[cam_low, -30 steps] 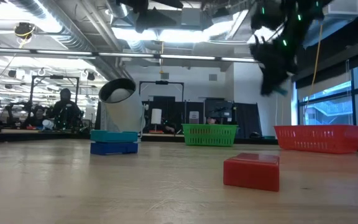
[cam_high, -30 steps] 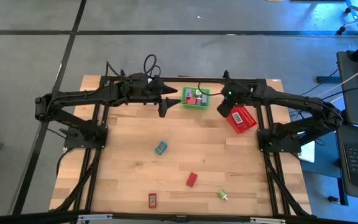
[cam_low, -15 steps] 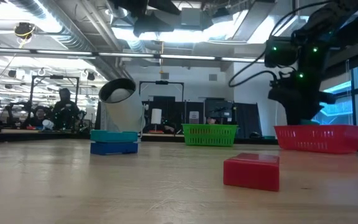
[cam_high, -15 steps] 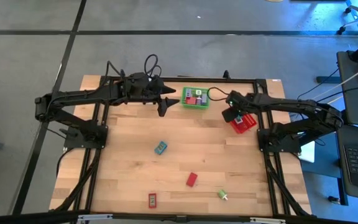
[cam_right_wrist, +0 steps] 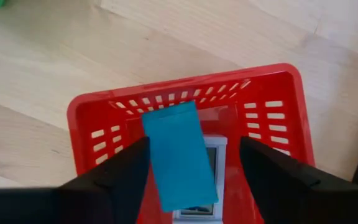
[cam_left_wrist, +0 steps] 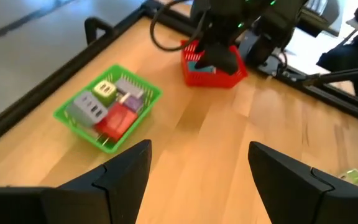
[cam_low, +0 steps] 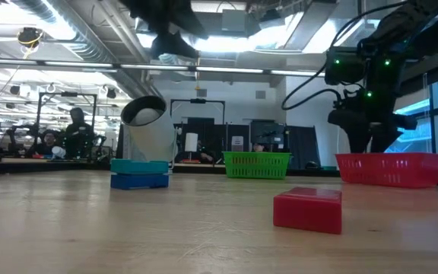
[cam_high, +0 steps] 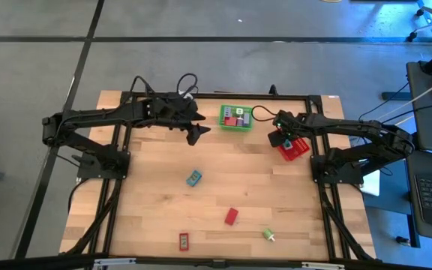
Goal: Pick & Place Office items
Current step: Put the bottom blue digital timer into the red bin, then put the blue digital timer into the red bin
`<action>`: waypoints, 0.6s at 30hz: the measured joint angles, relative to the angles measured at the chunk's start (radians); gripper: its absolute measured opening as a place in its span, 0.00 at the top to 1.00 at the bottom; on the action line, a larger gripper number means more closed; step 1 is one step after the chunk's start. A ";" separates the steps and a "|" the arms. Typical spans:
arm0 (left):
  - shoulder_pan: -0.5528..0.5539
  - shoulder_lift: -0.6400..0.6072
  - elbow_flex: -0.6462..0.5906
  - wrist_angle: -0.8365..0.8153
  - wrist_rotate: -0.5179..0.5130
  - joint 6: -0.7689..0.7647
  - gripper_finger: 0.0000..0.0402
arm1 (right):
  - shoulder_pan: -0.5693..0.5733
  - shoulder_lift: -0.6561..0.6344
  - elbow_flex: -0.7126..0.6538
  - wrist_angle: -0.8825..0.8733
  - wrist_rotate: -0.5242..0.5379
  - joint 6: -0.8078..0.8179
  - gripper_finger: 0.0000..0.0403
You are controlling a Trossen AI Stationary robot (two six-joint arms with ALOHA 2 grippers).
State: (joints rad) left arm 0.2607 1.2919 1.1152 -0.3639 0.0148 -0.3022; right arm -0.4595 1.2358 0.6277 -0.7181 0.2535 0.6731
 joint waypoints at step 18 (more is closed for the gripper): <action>-0.009 0.000 0.000 -0.305 -0.118 -0.096 0.34 | 0.114 -0.016 0.277 -0.053 -0.160 -0.100 0.34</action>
State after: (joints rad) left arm 0.2519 1.2922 1.1152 -0.6694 -0.1032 -0.3985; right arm -0.3460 1.2194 0.9043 -0.7715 0.0933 0.5730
